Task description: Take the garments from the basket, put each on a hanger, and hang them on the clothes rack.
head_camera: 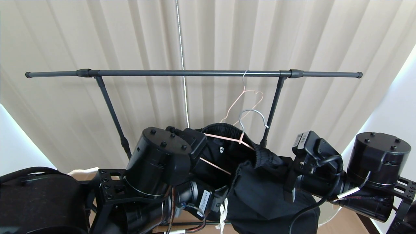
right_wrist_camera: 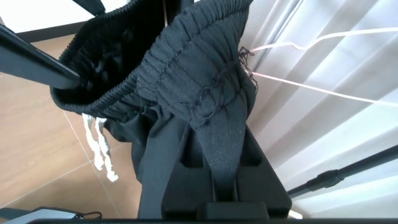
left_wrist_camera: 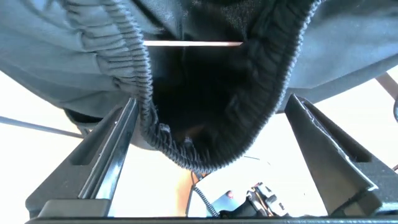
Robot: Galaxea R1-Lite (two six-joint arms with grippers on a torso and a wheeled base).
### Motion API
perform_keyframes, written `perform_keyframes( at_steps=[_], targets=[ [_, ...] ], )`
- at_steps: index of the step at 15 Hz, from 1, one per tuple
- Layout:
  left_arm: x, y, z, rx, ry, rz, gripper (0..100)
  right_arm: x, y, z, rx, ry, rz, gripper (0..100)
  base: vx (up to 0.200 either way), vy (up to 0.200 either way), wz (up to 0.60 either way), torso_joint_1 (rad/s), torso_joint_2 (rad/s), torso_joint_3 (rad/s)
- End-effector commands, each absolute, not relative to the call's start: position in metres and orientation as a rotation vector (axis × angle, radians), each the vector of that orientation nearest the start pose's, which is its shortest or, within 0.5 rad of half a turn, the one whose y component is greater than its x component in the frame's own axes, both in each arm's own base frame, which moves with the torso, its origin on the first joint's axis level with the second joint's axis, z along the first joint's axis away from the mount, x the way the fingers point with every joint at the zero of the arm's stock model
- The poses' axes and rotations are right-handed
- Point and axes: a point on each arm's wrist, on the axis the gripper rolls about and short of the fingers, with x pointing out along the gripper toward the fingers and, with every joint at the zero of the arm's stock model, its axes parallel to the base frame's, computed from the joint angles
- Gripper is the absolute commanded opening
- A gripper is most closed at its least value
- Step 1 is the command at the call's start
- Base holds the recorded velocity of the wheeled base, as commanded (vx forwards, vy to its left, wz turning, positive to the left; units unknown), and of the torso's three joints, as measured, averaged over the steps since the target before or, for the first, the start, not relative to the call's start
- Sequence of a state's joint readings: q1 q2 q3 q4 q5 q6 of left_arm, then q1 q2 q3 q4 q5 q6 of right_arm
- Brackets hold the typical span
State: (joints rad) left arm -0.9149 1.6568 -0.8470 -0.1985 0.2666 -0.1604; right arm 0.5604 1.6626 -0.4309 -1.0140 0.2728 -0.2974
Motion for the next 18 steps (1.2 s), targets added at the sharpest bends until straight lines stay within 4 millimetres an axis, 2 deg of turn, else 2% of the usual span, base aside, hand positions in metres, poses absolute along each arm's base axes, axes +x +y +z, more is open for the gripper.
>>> perform_keyframes(
  at_steps=[1, 4, 10, 14, 18],
  targets=[
    [0.174, -0.215, 0.167, 0.200, 0.562, -0.580, 100, 0.214, 0.142, 0.137, -0.310, 0.097, 0.871, 0, 0.000, 0.000, 0.00, 0.000, 0.00, 0.000],
    [0.174, -0.214, 0.164, 0.206, 0.564, -0.566, 100, 0.213, 0.142, 0.137, -0.308, 0.095, 0.877, 0, 0.000, 0.000, 0.00, 0.000, 0.00, 0.000],
    [0.164, -0.201, 0.180, 0.180, 0.515, -0.554, 100, 0.212, 0.141, 0.136, -0.275, 0.111, 0.890, 0, 0.000, 0.000, 0.00, 0.000, 0.00, 0.000],
    [0.158, -0.179, 0.198, 0.149, 0.450, -0.538, 100, 0.216, 0.132, 0.135, -0.239, 0.118, 0.950, 0, 0.000, 0.000, 0.00, 0.000, 0.00, 0.000],
    [0.158, -0.139, 0.216, 0.183, 0.370, -0.594, 100, 0.218, 0.120, 0.131, -0.209, 0.129, 1.036, 0, 0.000, 0.000, 0.00, 0.000, 0.00, 0.000]
  ],
)
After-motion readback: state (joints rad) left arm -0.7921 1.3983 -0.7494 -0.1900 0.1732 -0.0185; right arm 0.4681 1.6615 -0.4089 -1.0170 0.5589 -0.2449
